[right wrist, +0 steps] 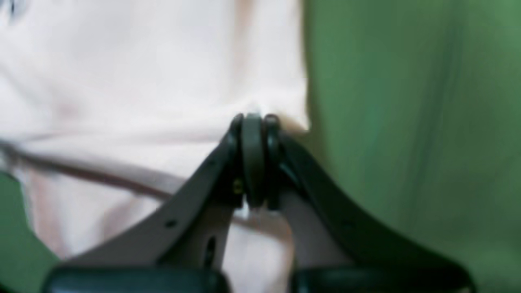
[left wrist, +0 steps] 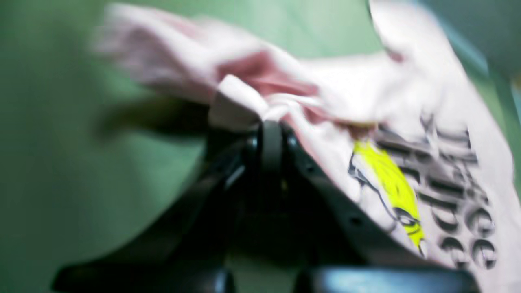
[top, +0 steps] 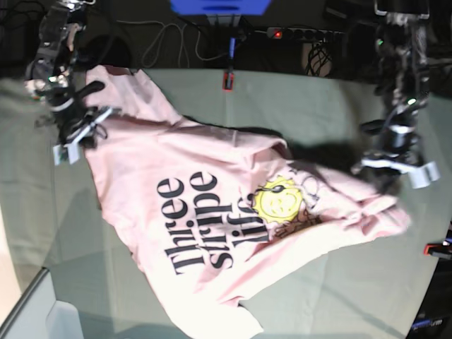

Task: Layout the t-shirt on the table in an organized manner, then fold the t-shirt properly
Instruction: 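Lift the shirt with both grippers, stretch it and lay it flat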

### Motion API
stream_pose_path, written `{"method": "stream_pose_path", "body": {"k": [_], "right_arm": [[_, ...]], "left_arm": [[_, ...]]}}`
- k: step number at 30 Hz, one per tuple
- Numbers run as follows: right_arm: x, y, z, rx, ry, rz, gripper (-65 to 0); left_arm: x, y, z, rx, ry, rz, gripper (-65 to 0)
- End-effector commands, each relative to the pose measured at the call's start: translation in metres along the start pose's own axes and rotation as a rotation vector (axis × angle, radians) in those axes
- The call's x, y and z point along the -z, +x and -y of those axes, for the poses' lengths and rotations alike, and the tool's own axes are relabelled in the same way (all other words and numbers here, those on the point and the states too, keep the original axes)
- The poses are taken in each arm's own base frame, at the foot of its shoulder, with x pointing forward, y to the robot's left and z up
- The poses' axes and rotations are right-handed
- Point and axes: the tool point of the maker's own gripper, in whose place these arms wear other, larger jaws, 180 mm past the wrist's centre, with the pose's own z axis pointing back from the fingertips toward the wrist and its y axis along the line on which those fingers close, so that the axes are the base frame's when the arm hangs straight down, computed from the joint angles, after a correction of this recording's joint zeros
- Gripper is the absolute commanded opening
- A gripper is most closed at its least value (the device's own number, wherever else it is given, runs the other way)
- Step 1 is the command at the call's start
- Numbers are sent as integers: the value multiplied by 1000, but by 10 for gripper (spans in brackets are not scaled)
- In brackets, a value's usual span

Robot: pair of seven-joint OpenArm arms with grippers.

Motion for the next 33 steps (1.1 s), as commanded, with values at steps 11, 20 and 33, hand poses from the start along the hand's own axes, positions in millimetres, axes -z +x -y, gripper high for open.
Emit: {"method": "stream_pose_path", "body": {"k": [11,20,33], "right_arm": [[-33,55,21,-26,-87,166,-650],[-18,17,22,34,-74,74,-650],[-5,83,23,49,-80,218,-650]], "left_arm": [[-58,48,-97,-97,263,-25,-648],[-69,29,-119,-78,246,-115,-648],[-28,80,-89,-105,182,32,-648]]}}
